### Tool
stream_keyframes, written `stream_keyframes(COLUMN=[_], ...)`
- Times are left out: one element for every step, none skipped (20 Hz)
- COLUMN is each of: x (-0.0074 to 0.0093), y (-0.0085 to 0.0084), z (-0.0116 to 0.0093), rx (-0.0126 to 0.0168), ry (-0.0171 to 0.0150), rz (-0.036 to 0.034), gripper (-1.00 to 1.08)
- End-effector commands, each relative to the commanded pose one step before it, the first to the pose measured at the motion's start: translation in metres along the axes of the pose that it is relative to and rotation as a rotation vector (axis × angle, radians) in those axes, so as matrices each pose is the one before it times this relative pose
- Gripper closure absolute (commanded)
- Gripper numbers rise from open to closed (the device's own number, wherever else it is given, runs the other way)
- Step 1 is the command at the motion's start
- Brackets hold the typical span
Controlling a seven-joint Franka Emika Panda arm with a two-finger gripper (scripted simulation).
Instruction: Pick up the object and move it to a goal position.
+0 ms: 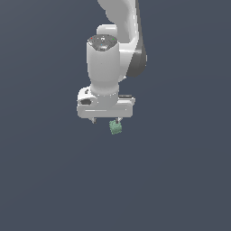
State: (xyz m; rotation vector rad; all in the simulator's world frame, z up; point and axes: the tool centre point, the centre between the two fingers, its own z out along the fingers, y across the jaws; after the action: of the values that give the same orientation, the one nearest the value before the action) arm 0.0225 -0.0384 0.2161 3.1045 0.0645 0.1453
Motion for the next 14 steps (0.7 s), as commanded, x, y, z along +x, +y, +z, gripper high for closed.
stream_keyframes(x=[-0.00593, -0.00314, -0.00353, -0.00393, -0.00435, -0.00478, -0.00523, -0.00569, -0.00609, -0.00589, -0.00553, -0.00517, -0.00479, -0.00440], y=[-0.00333, -0.00190, -0.00210, -0.00232, -0.00257, -0.00287, -0.00317, -0.00347, -0.00377, -0.00368, -0.00351, -0.00332, -0.00312, -0.00290], z=[0.00962, 0.00497, 0.00548, 0.00601, 0.00651, 0.00702, 0.00751, 0.00797, 0.00832, 0.00785, 0.00722, 0.00661, 0.00601, 0.00543], rx=[0.00255, 0.00151, 0.00167, 0.00184, 0.00206, 0.00232, 0.00258, 0.00284, 0.00310, 0.00305, 0.00291, 0.00276, 0.00260, 0.00241], ry=[-0.00721, -0.00347, -0.00382, -0.00417, -0.00453, -0.00492, -0.00529, -0.00564, -0.00592, -0.00562, -0.00520, -0.00478, -0.00437, -0.00396], rz=[-0.01795, -0.00962, -0.01071, -0.01187, -0.01297, -0.01410, -0.01523, -0.01635, -0.01729, -0.01652, -0.01539, -0.01424, -0.01310, -0.01196], gripper=[-0.92, -0.92, -0.92, -0.92, -0.92, -0.92, -0.92, -0.92, -0.92, -0.92, -0.92, -0.92, -0.92, -0.92])
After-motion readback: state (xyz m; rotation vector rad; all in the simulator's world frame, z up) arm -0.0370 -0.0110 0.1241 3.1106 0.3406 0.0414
